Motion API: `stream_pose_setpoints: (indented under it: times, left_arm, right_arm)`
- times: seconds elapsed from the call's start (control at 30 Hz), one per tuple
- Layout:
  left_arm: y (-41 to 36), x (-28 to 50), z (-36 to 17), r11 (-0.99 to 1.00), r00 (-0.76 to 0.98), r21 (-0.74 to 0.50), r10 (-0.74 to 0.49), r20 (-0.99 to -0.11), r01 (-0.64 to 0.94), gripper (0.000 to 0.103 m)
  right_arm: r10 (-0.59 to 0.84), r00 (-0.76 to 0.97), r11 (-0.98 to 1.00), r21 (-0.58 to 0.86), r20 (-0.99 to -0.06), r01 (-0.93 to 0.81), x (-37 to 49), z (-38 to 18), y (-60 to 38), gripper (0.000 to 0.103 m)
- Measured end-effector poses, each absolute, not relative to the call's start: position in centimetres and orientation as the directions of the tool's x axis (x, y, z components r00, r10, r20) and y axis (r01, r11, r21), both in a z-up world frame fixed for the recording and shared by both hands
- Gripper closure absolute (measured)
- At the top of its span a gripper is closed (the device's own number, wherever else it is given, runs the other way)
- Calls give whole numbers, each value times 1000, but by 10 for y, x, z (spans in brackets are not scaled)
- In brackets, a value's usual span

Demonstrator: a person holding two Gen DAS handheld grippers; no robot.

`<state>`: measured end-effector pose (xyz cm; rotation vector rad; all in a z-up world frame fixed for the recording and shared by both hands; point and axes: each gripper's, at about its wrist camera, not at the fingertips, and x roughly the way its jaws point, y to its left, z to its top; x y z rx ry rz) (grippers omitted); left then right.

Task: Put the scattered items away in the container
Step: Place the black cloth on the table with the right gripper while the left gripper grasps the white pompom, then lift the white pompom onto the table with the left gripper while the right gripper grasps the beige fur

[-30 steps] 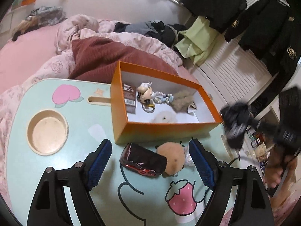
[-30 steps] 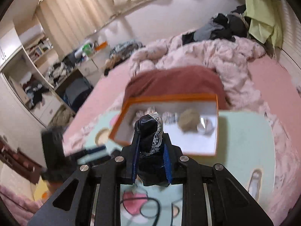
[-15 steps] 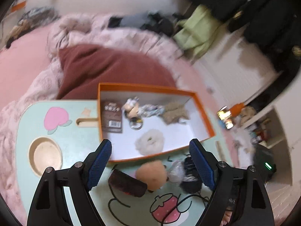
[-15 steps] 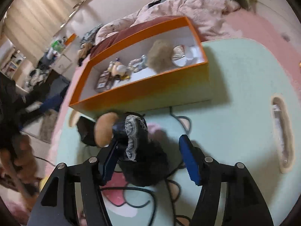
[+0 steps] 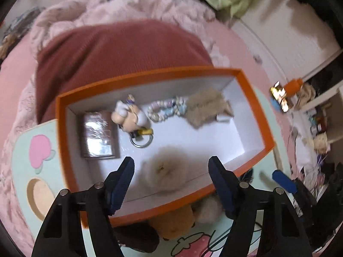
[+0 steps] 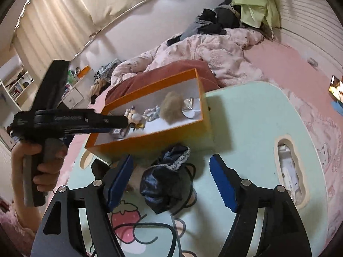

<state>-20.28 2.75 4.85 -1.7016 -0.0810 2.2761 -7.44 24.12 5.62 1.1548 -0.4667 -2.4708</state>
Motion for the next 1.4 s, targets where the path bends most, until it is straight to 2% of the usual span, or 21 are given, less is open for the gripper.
stream_pose_setpoints:
  times: [0.07,0.17,0.2,0.27,0.53,0.57,0.6,0.87,1.07,1.17,1.4]
  left_arm:
    - [26,-208,38,-954,-206,-233,270,-941,-188,32]
    - [22,-215,22,-935,-125,-310,333,-935,-169,44]
    - [20,-218,18,-926,-101,-341,359,-928,-163,54]
    - [18,-220,15,-923,-97,-339,360,-928,-181,65]
    - [8,-212,11,-915,-152,-366,391,-908,-170,74]
    - [7,-210,13,-912,-166,-373,400,-901,-173,79]
    - [8,-209,19,-906,-177,-380,412,-894,-188,95]
    - [-12,-184,100,-851,-340,-453,523,-782,-266,95]
    - [-32,-149,133,-794,-378,-524,608,-698,-308,95]
    - [-30,-130,124,-787,-360,-534,617,-700,-310,95]
    - [-25,-103,61,-773,-321,-585,635,-703,-246,94]
  right_arm:
    - [-474,-587,-869,458,-656,190,-74,54,245,29]
    - [-477,-587,-865,466,-654,183,-72,52,248,29]
    - [-478,-585,-864,469,-655,181,-73,51,249,29]
    - [-485,-579,-860,479,-655,177,-74,48,250,29]
    - [-502,-569,-846,507,-651,167,-74,46,252,29]
    - [-502,-569,-846,507,-651,166,-74,47,252,29]
    - [-503,-568,-846,507,-652,167,-75,47,252,29]
    - [-495,-559,-852,497,-665,164,-72,46,248,29]
    - [-499,-552,-852,494,-668,172,-70,48,239,29]
    - [-496,-552,-856,486,-670,177,-68,50,234,29]
    - [-487,-547,-865,463,-680,194,-70,57,224,29]
